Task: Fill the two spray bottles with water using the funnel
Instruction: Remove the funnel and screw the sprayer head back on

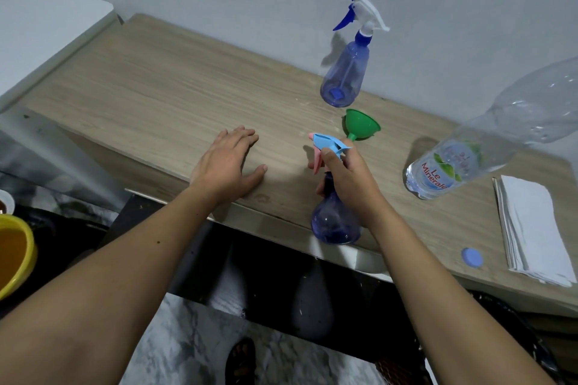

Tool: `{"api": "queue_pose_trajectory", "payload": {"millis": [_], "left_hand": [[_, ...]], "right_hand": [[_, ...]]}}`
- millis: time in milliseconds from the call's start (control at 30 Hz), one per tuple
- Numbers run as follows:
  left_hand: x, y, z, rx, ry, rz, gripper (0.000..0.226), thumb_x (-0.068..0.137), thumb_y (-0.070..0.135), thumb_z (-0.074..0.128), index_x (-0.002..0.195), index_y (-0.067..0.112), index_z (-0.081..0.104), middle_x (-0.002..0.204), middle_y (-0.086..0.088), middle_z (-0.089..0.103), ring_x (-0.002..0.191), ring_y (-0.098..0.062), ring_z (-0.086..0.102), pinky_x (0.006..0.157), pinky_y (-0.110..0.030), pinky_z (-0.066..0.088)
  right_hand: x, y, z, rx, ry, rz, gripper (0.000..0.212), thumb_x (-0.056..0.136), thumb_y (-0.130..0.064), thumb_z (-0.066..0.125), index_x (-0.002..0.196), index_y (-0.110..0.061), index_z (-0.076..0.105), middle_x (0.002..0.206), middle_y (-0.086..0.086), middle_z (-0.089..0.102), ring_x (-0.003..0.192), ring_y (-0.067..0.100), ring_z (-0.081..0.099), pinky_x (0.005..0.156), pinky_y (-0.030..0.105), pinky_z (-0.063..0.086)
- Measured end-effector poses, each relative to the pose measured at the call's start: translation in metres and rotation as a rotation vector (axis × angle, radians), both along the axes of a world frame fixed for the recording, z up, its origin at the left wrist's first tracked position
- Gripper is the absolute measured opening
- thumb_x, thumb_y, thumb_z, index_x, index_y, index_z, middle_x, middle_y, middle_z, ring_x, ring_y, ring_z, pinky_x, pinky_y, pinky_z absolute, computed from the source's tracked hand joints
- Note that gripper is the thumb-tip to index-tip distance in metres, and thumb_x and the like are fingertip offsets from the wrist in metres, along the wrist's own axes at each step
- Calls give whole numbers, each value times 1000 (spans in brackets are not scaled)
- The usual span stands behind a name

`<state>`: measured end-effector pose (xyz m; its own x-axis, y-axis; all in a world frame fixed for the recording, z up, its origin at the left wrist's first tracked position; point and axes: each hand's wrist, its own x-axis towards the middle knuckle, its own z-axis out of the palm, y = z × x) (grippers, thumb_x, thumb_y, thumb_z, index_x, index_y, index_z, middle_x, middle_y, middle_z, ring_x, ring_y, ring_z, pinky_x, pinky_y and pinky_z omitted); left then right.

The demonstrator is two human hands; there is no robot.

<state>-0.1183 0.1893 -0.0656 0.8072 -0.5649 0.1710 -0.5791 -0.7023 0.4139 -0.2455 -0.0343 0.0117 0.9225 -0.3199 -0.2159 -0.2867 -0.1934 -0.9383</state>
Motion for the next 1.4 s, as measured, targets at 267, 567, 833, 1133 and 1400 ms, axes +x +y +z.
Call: {"api": "queue_pose_trajectory", "payload": {"millis": [267, 567, 833, 1133, 1400], "left_hand": [[1, 1, -1, 11, 10, 5, 77, 91, 62, 53, 152, 16, 50, 162, -1, 46, 157, -18, 30, 132, -38, 12], [0, 0, -2, 4, 9, 7, 76, 91, 61, 55, 152, 16, 50, 162, -1, 46, 157, -18, 30, 132, -37, 11], [0, -1, -1, 1, 9, 9, 77, 90, 60, 55, 152, 14, 51, 162, -2, 47, 157, -19, 31, 132, -37, 11], [0, -1, 0, 11, 25, 0, 78, 90, 61, 52, 153, 15, 50, 163, -1, 45, 158, -18, 28, 133, -37, 10], [3, 2, -2, 20, 25, -30, 79, 91, 64, 49, 152, 14, 51, 162, -3, 47, 157, -19, 30, 132, -39, 12]], "right_hand": [[-5, -5, -4, -83, -3, 24, 35, 104, -38, 47, 133, -19, 53, 88, -3, 66, 54, 18, 57, 60, 38, 50], [-6, -6, -2, -68, -8, -25, 10, 106, -39, 47, 108, -31, 51, 101, 8, 71, 57, 20, 60, 64, 36, 51], [-8, -5, -1, -42, 9, -8, 27, 100, -49, 51, 121, -33, 55, 89, -5, 68, 58, 16, 60, 67, 44, 54], [-3, -4, 17, 2, -171, -43, 16, 104, -23, 67, 116, -12, 67, 80, -3, 73, 80, 21, 72, 83, 43, 59], [4, -12, 32, -93, -268, -15, 22, 96, -16, 74, 117, -23, 76, 114, 17, 70, 95, 15, 67, 93, 36, 52]]}}
